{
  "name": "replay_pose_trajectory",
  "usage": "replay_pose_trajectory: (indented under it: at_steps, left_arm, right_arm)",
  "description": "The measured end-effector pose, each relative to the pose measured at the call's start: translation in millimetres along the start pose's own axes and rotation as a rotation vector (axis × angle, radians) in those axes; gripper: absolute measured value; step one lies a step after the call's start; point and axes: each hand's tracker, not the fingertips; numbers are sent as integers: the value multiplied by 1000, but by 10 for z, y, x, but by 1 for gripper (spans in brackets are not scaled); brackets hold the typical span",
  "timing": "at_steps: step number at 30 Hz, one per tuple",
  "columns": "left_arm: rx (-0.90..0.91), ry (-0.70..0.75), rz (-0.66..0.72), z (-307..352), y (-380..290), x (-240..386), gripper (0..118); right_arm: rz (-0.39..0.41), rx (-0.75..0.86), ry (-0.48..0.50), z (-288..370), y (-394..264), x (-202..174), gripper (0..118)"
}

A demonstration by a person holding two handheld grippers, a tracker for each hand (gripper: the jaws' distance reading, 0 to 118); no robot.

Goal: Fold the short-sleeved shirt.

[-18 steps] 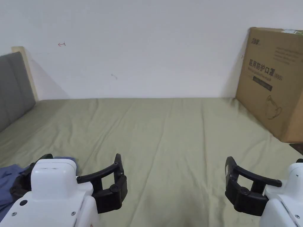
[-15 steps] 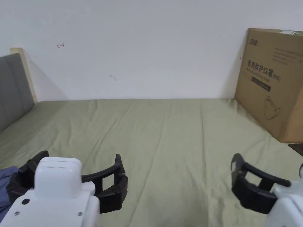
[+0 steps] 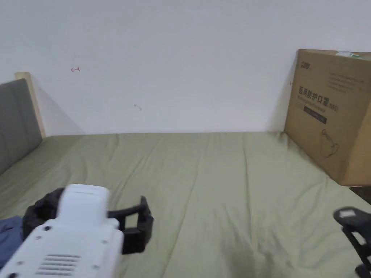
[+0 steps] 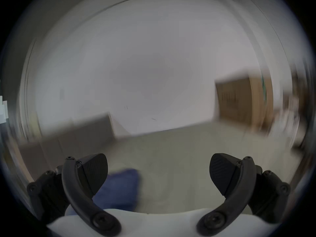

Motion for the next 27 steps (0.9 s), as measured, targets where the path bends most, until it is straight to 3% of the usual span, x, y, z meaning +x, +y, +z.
replay_pose_trajectory:
  at_steps: [1,2,3,4,5,7,9,11,17,24,27]
  left_arm:
    - [19,-19,108,14,-29,-99,118]
    - [53,15,155,40,-78,-150,118]
    - [102,79,109,90,-129,-139,118]
    - [135,116,44,119,-177,-119,118]
    - [156,151,-16,146,-224,-101,118]
    - [170,131,-69,188,-263,-106,118]
    - [191,78,-107,271,-272,28,118]
    - [193,87,-115,295,-263,50,118]
    - [197,65,-112,362,-148,116,118]
    - [199,41,-142,387,-135,156,118]
    - [225,7,-105,412,-126,130,118]
  right_arm:
    - [295,63,29,51,-41,-239,118]
    - [641,159,46,142,-187,-480,118]
    - [928,281,48,216,-408,-658,118]
    - [1077,360,36,265,-559,-735,118]
    - [1154,416,32,312,-687,-795,118]
    - [1008,318,142,374,-734,-815,118]
    - [923,258,126,369,-800,-886,118]
    - [912,261,85,358,-752,-875,118]
    - [893,248,95,362,-727,-812,118]
    - [769,124,74,281,-562,-743,118]
    - [739,141,51,289,-514,-719,118]
